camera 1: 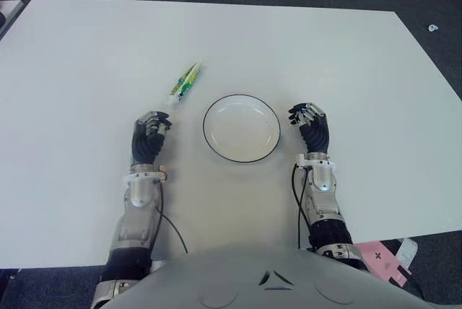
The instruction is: Put the toothpaste on the table into the plate.
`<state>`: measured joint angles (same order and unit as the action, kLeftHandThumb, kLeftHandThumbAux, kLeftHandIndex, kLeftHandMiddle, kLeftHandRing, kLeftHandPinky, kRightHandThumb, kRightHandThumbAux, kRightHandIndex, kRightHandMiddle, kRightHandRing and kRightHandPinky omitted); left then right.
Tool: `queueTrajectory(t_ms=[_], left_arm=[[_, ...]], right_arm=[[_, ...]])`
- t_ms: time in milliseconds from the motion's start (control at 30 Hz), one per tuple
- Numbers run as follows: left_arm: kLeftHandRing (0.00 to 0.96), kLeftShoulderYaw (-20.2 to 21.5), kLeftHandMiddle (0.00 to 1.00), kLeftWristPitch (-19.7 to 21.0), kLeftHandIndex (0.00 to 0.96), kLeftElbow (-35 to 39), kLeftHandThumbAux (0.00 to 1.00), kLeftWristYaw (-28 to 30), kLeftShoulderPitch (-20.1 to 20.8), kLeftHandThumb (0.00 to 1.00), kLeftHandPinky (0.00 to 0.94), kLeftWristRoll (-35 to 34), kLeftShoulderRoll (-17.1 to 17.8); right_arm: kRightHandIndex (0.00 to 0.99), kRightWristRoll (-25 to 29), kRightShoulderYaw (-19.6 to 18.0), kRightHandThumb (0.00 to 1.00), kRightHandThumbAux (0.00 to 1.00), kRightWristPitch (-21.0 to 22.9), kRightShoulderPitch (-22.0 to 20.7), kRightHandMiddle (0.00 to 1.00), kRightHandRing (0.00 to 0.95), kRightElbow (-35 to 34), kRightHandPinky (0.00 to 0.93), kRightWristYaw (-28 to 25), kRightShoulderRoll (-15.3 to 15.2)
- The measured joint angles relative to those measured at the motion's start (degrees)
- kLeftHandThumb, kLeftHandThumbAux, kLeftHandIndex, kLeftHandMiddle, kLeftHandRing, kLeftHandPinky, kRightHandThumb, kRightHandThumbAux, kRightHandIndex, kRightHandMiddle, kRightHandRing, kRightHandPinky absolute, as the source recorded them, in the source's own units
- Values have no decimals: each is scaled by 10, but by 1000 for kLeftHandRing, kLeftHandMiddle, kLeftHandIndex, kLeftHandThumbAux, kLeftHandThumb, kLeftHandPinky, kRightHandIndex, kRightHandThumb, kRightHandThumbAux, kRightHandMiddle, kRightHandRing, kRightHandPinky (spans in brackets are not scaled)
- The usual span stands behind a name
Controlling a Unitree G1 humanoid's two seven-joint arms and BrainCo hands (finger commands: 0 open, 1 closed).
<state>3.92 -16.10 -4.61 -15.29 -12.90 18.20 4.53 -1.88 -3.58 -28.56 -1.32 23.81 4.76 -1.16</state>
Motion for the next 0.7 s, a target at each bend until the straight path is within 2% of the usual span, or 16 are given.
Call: queueTrajectory(t_ms=[100,267,400,433,467,567,700], left_arm=[[551,1,547,14,431,13,722,-32,1,703,545,61,20],[520,-1,524,53,427,48,721,-80,11,693,485,149,45],[481,-5,475,107,423,82,717,-87,25,686,466,199,52],[470,-6,456,124,405,93,668,-86,30,533,465,210,52],[463,-7,444,137,393,104,638,-85,35,430,465,219,53],[444,-15,417,170,360,127,570,-77,54,328,456,242,56],[385,-28,352,216,303,141,479,-47,75,327,407,271,69]], right_arm=[[430,0,0,710,727,0,0,512,523,-1,533,0,0],[430,0,0,710,728,0,0,512,526,-1,535,2,0],[429,0,0,710,728,0,-1,508,523,1,521,4,1],[429,0,0,710,728,0,-2,506,522,1,519,4,1],[429,0,0,710,728,0,-2,505,521,1,517,4,1],[429,0,0,710,728,0,-3,500,518,3,513,5,2],[428,0,0,711,729,0,-6,496,511,5,508,8,3]])
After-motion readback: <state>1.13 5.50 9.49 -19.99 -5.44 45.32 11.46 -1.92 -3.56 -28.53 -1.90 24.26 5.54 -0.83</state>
